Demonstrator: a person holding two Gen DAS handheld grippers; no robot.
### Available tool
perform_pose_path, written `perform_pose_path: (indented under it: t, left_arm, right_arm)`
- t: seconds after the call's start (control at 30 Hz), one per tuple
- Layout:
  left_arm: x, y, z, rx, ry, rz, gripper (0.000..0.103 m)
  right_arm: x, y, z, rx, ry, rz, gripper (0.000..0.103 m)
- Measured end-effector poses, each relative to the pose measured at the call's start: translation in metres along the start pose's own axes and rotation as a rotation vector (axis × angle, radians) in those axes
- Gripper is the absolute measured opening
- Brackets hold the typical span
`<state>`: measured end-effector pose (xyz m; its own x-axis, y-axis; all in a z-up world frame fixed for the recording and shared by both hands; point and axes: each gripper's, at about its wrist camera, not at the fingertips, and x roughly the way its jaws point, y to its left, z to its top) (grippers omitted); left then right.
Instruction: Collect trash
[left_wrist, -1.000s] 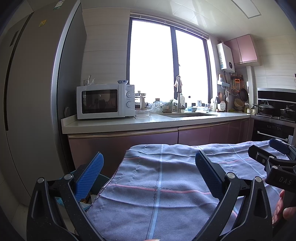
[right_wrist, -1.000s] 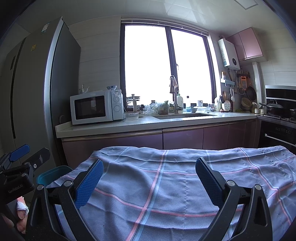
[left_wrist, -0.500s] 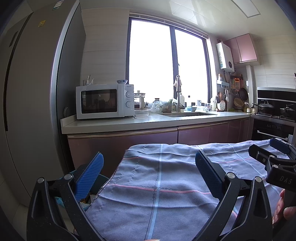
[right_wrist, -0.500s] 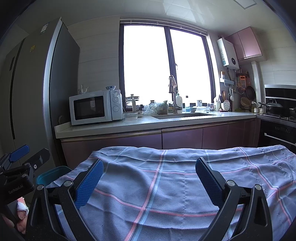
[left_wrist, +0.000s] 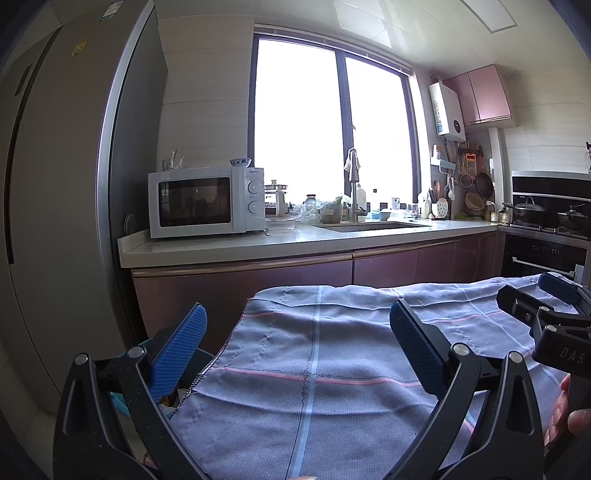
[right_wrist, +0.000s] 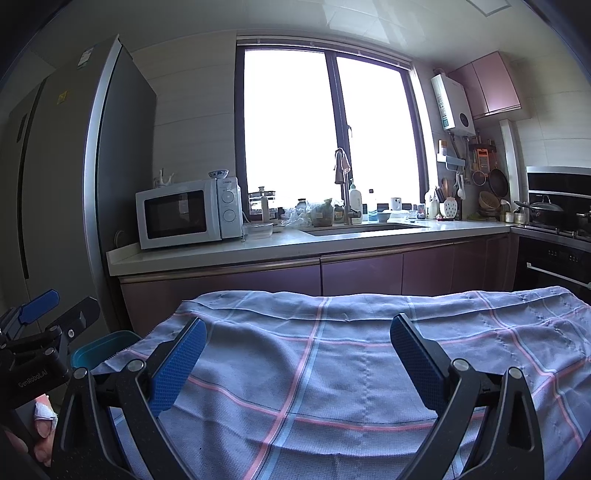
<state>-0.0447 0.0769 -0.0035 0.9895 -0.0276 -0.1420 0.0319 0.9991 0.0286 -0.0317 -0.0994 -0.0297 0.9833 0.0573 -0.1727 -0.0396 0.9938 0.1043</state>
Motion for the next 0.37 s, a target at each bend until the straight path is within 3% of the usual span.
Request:
perform_pose_path:
  t: [0.17,0.37]
  left_arm:
    - [0.012,-0.002,0.0,0.002,0.034,-0.023,0.097]
    - [0.052,-0.005,-0.004,-0.005,0.167,-0.084,0.097]
  right_arm:
    - [0.004,-0.004,-0.001,0.006,0.014,-0.01,0.096]
    - [0.018,-0.023,-0.006,0.018,0.079,-0.043,0.096]
